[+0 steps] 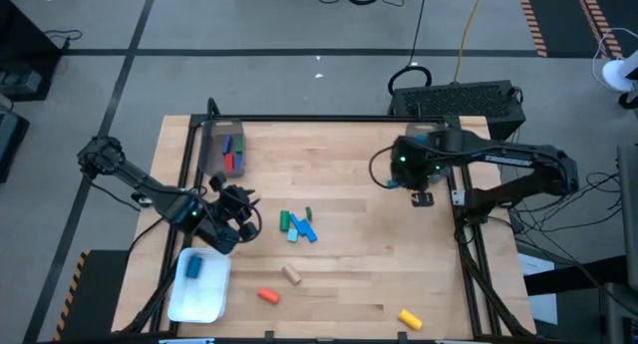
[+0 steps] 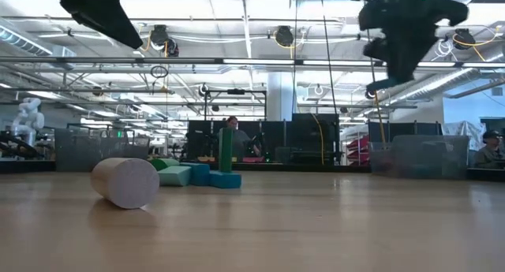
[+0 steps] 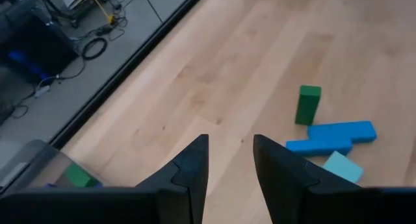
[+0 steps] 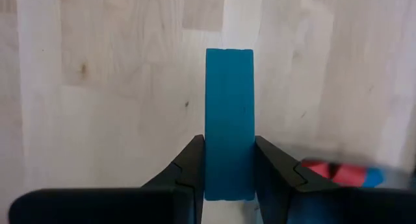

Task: Sort blocks by size
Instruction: Put the dark blue rectangular block into the left black bin

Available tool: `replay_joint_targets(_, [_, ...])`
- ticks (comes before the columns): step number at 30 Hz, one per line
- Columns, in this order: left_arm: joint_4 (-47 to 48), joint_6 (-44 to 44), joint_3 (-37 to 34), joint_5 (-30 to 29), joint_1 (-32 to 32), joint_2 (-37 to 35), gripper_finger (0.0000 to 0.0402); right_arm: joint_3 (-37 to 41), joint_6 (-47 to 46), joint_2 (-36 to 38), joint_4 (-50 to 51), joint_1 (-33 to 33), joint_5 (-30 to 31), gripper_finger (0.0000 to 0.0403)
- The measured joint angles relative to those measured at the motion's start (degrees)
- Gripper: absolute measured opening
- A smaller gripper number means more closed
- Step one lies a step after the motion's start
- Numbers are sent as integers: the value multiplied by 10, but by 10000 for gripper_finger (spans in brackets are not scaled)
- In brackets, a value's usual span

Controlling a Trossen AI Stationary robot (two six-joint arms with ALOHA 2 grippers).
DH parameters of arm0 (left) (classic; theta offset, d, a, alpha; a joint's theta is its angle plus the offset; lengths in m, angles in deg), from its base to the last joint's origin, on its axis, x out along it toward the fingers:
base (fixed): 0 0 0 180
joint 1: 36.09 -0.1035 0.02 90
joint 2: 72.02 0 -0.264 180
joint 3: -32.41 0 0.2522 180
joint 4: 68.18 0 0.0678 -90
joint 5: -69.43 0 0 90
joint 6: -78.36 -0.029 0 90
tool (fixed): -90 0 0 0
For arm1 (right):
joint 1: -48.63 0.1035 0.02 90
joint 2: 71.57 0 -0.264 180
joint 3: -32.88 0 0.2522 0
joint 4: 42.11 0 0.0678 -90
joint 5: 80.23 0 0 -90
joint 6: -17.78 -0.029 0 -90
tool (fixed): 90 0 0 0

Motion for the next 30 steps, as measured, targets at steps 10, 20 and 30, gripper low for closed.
replay_joint_targets(10, [0, -48, 0, 0, -24, 0, 122, 133, -64, 44, -101, 25, -36, 80])
replay_joint_targets(20, [0, -48, 0, 0, -29, 0, 122, 195, -45, 26, -321, 73, -79, 80])
replay_joint_targets(30, [-48, -56, 0, 17, -44, 3, 122, 198, -13, -60, -618, 85, -90, 80])
